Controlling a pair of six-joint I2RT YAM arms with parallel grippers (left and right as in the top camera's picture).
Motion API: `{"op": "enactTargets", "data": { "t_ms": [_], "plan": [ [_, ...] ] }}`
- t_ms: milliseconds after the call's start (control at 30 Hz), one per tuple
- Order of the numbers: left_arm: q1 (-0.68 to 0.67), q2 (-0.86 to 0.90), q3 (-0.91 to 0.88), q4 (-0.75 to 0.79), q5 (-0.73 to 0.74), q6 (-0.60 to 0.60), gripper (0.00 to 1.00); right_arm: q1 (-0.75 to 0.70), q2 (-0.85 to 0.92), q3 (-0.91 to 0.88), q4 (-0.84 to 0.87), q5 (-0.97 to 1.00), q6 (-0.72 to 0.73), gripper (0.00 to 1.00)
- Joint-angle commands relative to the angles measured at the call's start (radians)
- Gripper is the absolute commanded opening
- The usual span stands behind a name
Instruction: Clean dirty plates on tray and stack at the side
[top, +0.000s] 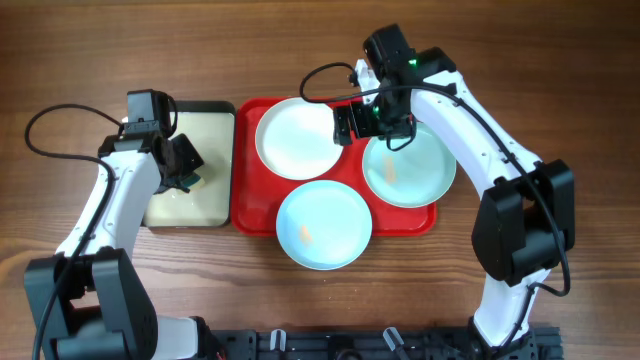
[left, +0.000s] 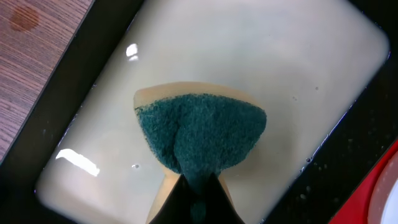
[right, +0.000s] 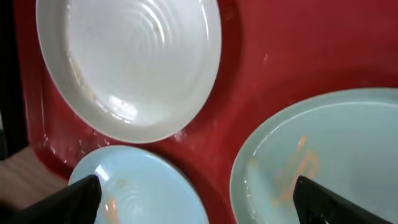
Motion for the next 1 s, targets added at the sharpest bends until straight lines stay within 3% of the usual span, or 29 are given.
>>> {"op": "enactTargets", "data": {
  "t_ms": [0, 67, 133, 300, 533, 700, 767, 967],
  "plan": [
    [-0.004, -0.003, -0.011, 0.003, -0.02, 0.009, 0.04, 0.003, -0.022, 0.006, -0.016, -0.065, -0.01, 0.99],
    [-0.004, -0.003, -0.011, 0.003, -0.02, 0.009, 0.04, 0.003, -0.022, 0.006, -0.022, -0.065, -0.01, 0.97],
    [-0.004, -0.003, -0.012, 0.001, -0.02, 0.009, 0.04, 0.003, -0.022, 0.006, -0.029, -0.065, -0.009, 0.84],
    [-0.004, -0.003, -0.012, 0.0, -0.02, 0.009, 0.04, 0.003, -0.022, 0.006, -0.051, -0.065, -0.006, 0.72],
    [-0.004, -0.003, -0.012, 0.0, -0.02, 0.009, 0.04, 0.003, -0.022, 0.004, -0.1, -0.061, 0.02, 0.63],
    [-0.004, -0.003, -0.012, 0.0, -0.02, 0.009, 0.04, 0.004, -0.021, -0.005, -0.129, -0.038, 0.019, 0.63],
    [-0.004, -0.003, -0.012, 0.0, -0.02, 0.009, 0.04, 0.004, -0.021, -0.026, -0.136, -0.039, 0.024, 0.56],
    [-0.004, -0.003, -0.012, 0.003, -0.02, 0.009, 0.04, 0.022, -0.021, -0.116, -0.122, -0.035, 0.047, 0.53]
  ]
}}
